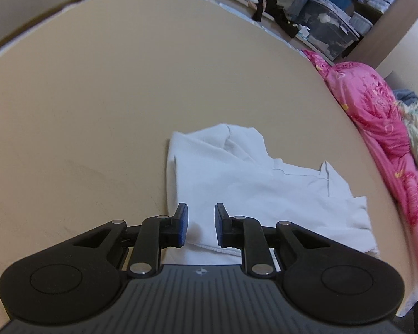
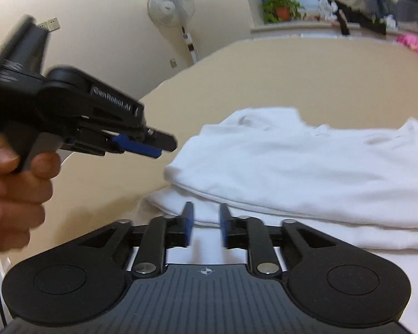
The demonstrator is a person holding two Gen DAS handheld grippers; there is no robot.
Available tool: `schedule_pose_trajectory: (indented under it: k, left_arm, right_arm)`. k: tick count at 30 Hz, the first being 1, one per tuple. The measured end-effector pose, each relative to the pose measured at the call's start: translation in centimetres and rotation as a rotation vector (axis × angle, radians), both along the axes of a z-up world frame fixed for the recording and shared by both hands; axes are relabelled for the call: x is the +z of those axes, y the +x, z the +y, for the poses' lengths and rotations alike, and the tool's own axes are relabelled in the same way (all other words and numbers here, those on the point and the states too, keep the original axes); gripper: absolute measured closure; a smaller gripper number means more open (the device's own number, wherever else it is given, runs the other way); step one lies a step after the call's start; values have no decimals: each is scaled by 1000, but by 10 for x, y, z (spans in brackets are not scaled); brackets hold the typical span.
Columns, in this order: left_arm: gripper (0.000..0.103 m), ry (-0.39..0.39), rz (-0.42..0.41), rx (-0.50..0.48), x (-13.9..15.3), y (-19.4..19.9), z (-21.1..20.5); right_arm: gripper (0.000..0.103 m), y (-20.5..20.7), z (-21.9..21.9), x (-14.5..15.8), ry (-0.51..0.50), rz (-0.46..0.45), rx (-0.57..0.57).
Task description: Fold small clothes
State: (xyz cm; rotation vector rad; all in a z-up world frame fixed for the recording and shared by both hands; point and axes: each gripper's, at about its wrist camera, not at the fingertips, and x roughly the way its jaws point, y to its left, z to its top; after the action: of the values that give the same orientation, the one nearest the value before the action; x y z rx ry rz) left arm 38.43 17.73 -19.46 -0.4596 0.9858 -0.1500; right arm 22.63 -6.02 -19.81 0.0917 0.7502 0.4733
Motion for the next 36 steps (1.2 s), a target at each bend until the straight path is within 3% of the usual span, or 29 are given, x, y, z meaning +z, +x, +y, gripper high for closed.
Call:
schedule_pose_trajectory:
  k: [4,9,12,13,15,20,25,27,29,33,34,35,36]
  left_arm:
    - [80,-57,38,9,-11,2,1]
    - [80,14,55,-2,-22,6,-10]
    - [82,46,55,-14,-24,4,-14]
    - [98,67,51,-22,-23,3,-16]
    - [103,128,44,-45,-19,1,-21]
    - [103,165,-45,-53,21,-15,-19]
    - [100,133,-34,-56,15,-14,-17]
    - [96,127,-26,-59,10,-10,-17]
    - [83,120,-10,-56,5,-7,-16]
    - [74,124,16,-65,-9,0,-18]
    - [74,126,22,-65,-11,0,-17]
    - [74,125,30,-64,-15,1,-17]
    - [74,124,40,-65,-18,3,-18]
  right_arm:
    - [74,3,-62,16,-32,-33,-139]
    - [72,18,-160,23,-130,-92,-446]
    - [71,29,-211,9,-145,-15,-581]
    - [72,32,-223,1,-151,46,-602]
    - [84,30,-240,-10,-132,160,-613]
    - [86,12,-244,-2,-177,294,-586]
    - [79,34,-267,35,-12,96,-672]
    - [64,62,-270,38,-12,40,-694]
    - [61,100,-271,29,10,58,-693]
    - [62,154,-274,9,27,169,-666]
    - [63,167,-274,2,32,224,-653]
    - [86,171,-271,-1,35,256,-647]
    - [99,177,-271,-1,43,260,-647]
